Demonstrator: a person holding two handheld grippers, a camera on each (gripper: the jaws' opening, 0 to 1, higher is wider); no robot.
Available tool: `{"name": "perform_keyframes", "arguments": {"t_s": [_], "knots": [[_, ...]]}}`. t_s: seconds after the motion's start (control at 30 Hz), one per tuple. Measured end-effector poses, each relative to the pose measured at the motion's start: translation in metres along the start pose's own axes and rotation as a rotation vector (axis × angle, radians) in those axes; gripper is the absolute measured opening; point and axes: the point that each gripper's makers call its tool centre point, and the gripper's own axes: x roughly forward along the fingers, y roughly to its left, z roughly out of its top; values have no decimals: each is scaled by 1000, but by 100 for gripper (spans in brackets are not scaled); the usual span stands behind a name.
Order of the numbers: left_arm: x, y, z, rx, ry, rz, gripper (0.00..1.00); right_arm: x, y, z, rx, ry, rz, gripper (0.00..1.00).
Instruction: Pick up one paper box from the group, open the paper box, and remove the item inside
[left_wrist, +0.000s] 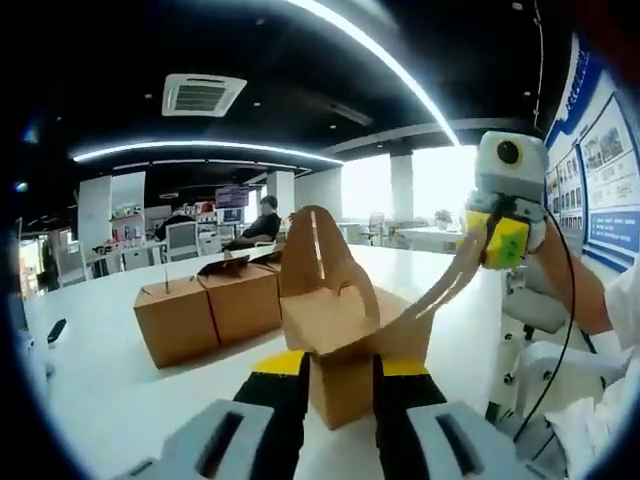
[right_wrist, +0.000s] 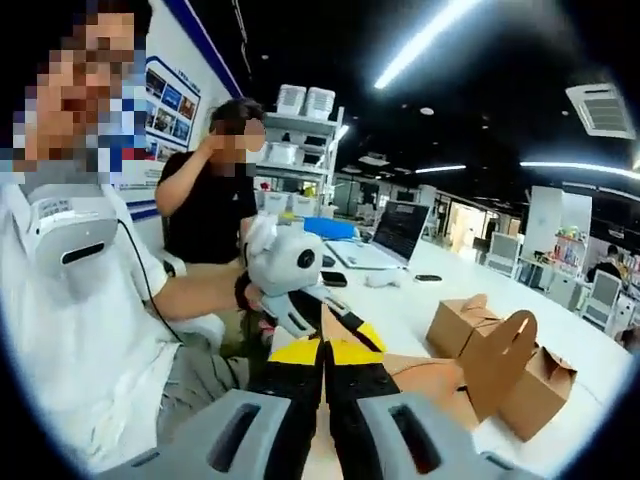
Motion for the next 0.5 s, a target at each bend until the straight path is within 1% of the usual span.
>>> {"name": "perform_keyframes", "arguments": {"t_s": [0.13,0.33,0.4,0.47,0.5], "knots": [[-3,-1,-2,15,2,-28,27,2,8,-9,1,31,25,3],[-8,-7,-2,-1,6,-89,28,-4,17,-22,-15,63,40,4],[-12,-13,-2,4,13,-125,28,-8,20,-31,-41,92,50,4],[-16,-18,1,-7,-4,-161,28,-13,20,-39,-60,117,56,4],[-19,-20,3,-11,-11,-177,28,-15,18,-43,-49,129,56,4]]}}
